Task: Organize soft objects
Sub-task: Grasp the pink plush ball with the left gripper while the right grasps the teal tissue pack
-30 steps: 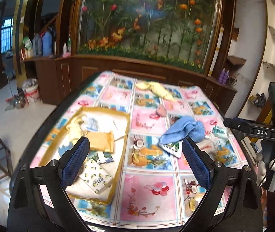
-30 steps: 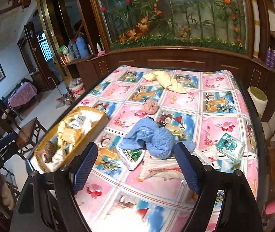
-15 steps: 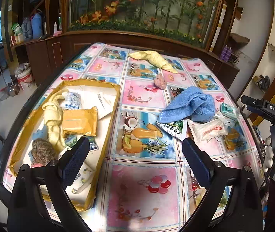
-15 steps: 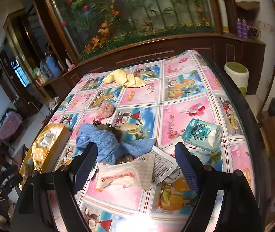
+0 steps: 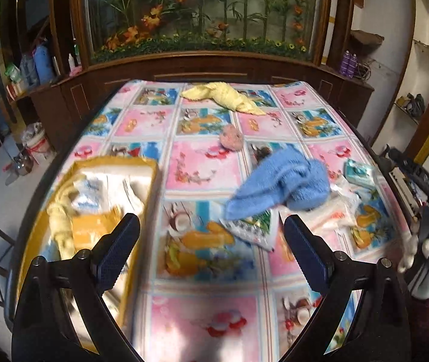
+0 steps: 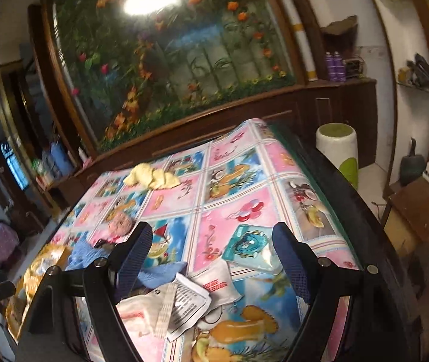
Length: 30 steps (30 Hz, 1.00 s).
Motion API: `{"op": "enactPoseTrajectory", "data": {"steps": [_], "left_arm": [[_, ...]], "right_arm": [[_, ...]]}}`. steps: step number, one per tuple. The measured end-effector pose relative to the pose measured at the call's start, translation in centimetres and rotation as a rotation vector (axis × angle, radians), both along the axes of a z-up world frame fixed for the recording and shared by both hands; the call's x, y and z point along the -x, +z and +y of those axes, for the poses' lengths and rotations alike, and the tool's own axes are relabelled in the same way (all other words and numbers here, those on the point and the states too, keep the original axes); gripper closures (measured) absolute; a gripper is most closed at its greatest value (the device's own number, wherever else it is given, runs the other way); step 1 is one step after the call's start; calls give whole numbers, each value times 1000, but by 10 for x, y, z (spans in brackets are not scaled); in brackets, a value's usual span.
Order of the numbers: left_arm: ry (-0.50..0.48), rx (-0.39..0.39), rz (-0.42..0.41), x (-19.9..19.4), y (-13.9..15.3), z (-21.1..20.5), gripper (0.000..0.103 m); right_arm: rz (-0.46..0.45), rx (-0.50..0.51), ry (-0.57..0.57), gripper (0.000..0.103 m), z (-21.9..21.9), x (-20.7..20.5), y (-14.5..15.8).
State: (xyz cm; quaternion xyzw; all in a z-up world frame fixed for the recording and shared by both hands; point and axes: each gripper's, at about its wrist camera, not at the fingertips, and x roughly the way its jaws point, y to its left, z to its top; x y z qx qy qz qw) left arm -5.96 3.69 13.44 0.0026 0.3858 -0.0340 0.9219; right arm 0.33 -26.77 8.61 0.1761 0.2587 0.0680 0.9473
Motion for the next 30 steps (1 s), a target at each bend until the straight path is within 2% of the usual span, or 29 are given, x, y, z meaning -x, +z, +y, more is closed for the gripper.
{"op": "enactPoseTrajectory", "data": {"steps": [6,10,12,14,17,21,23,24,25,26,27,30], "left_arm": [[-25,38,61,-69,-11,-4,6],[-1,194,141,-126,-29,-1,6],[3,257,156,-157,-39,-2,6],[-7,252,179,-191,-53,-8,6],[-27,203,196,-228,-74,-17,6],[-49,163,242,-254,-101,-22,6],[-66,128,293,-259,-114,-28,16],[-73,71,261,-256,-112,-33,34],[-109,69,267,-254,-111,-36,69],[-125,94,272,-253,-109,-35,78],[-119,134,280,-252,-106,-31,78],[-95,170,230,-241,-89,-20,78]], "right_arm": [[85,-47,-15,21,-14,-16,-15],[124,-66,12,21,-11,-17,-22],[134,-64,21,21,-9,-17,-23],[137,-63,24,21,-9,-16,-23],[150,-65,20,21,-9,-17,-25],[185,-66,32,21,-6,-23,-30],[193,-58,31,21,-5,-24,-31],[193,-55,27,21,-5,-24,-31],[191,-50,19,21,-6,-23,-31],[186,-48,11,21,-7,-22,-30],[181,-46,2,21,-8,-21,-30],[166,-45,-38,21,-13,-19,-29]]}}
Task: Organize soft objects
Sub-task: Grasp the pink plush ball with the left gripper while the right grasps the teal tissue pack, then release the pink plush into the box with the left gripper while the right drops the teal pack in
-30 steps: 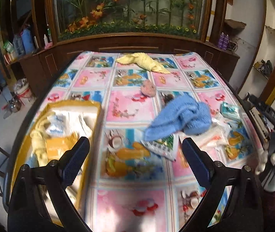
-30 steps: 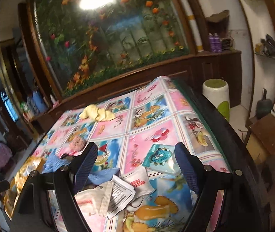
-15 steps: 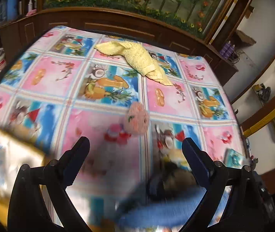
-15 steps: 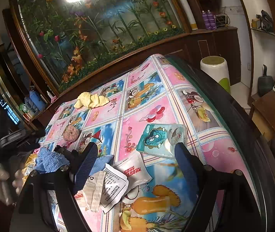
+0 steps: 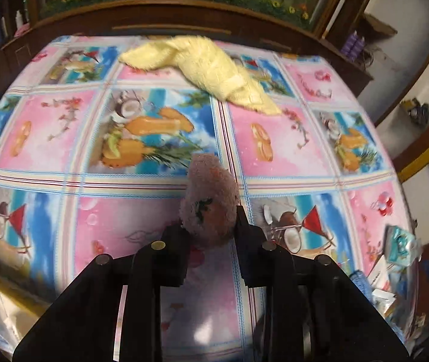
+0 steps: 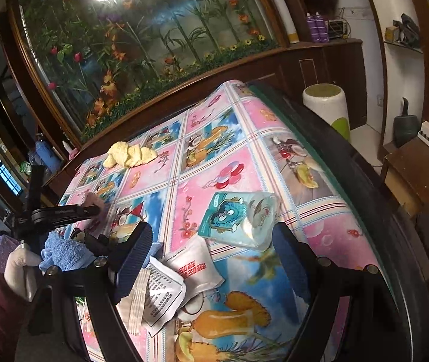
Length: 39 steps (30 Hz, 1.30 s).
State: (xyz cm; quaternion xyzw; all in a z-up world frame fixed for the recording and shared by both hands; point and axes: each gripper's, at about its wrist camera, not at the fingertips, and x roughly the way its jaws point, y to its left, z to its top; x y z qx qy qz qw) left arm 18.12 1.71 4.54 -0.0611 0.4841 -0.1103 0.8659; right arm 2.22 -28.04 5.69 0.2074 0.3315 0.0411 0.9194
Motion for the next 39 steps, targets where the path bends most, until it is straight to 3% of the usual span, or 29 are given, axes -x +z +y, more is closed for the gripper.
{"op": "enactPoseTrajectory", "data": {"steps": [7,13,16,18,23,28,31,34,36,39], "left_arm": [[35,54,-108,68,46,44,78],[81,129,-172,151,73,98,78],[92,127,-206,192,80,121,78],[105,108,-228,216,82,134,78],[168,91,-234,264,70,166,78],[293,241,-196,281,43,198,78],[303,188,-174,273,31,196,78],[296,207,-173,274,26,193,78],[293,185,-174,278,26,191,78],[298,176,-189,288,30,192,77]], "right_arm": [[-2,-8,-43,21,-10,-4,-3],[50,-129,-54,21,-33,-14,-14],[102,-155,-12,21,-32,-26,-5],[127,-83,70,21,-18,-41,5],[224,358,246,21,39,-90,6],[373,372,350,21,54,-104,-24],[382,423,379,21,65,-93,-24],[381,485,363,22,69,-85,-29],[374,496,340,42,70,-82,-31],[370,437,304,51,64,-80,-25]]}}
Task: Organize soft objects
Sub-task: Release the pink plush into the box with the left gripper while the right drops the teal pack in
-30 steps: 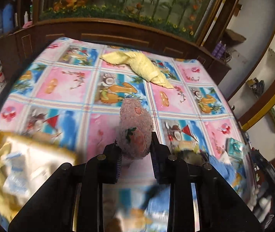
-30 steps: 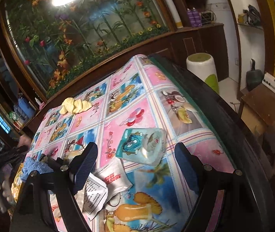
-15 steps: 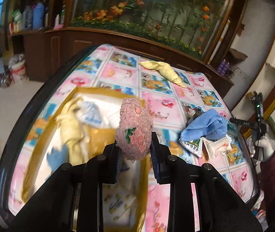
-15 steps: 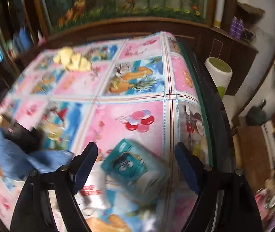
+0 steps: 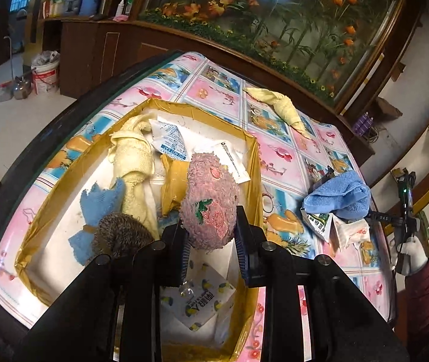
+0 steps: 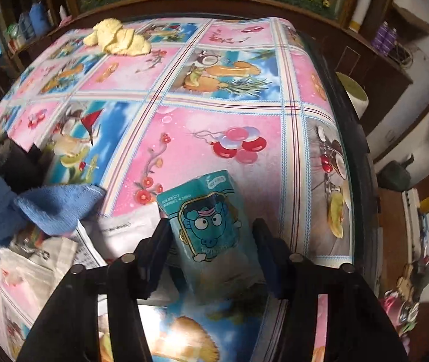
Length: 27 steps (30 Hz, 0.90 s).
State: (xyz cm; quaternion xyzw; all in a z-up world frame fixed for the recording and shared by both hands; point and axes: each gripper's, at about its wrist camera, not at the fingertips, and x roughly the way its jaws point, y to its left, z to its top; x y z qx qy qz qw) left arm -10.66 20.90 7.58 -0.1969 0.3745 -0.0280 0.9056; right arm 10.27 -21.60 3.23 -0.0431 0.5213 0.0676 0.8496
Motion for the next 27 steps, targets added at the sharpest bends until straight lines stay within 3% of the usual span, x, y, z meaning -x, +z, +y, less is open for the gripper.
{"op": "enactPoseTrajectory", "data": {"steps": [2,8,13,19,24,27], "left_arm": [[6,2,-13,7,3,4,77],[55,9,-21,24,5,29,77],[93,-11,0,35,-3,44,77],[153,-99,48,36,-6,54,76],[169,-230,214,20,-30,60,56],[166,-229,216,26,-33,60,56]], "right_arm": [[-14,-41,-20,60,-4,5,8],[-131,-151,-62,60,-19,34,56],[-193,-286,3,60,2,60,98],[-146,-450,221,60,88,83,119],[-75,-533,397,60,174,99,111],[-28,-550,492,60,224,107,100]]}}
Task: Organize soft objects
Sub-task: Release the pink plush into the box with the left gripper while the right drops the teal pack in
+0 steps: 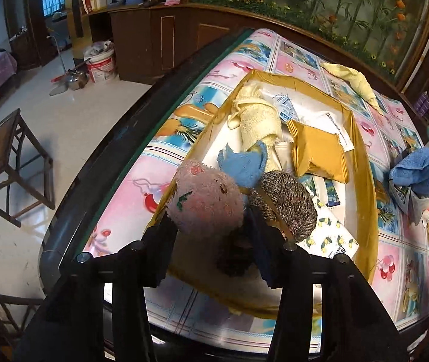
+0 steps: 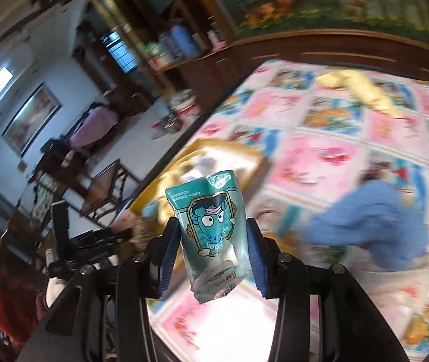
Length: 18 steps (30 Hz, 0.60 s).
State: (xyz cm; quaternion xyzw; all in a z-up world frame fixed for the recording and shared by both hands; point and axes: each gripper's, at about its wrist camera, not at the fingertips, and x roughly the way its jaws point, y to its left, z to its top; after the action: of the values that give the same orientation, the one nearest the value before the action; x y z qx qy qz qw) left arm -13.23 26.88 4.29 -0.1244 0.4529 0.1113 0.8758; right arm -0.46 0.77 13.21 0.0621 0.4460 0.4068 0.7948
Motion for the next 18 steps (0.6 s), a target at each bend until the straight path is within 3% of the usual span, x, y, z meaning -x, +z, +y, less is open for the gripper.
{"op": "enactPoseTrajectory", "data": {"steps": [6,12,18], "left_arm": [[1,-21,-76,15,20,-6,56],[-4,91,-185,28,35,-2,56],[-6,163,-227,34,40,7,56]], "right_arm": [[-5,104,90,60,81,-2,-26],[-44,212,17,57,118,-37,-42],[-47,251,-33,49,133,-62,-59]]}}
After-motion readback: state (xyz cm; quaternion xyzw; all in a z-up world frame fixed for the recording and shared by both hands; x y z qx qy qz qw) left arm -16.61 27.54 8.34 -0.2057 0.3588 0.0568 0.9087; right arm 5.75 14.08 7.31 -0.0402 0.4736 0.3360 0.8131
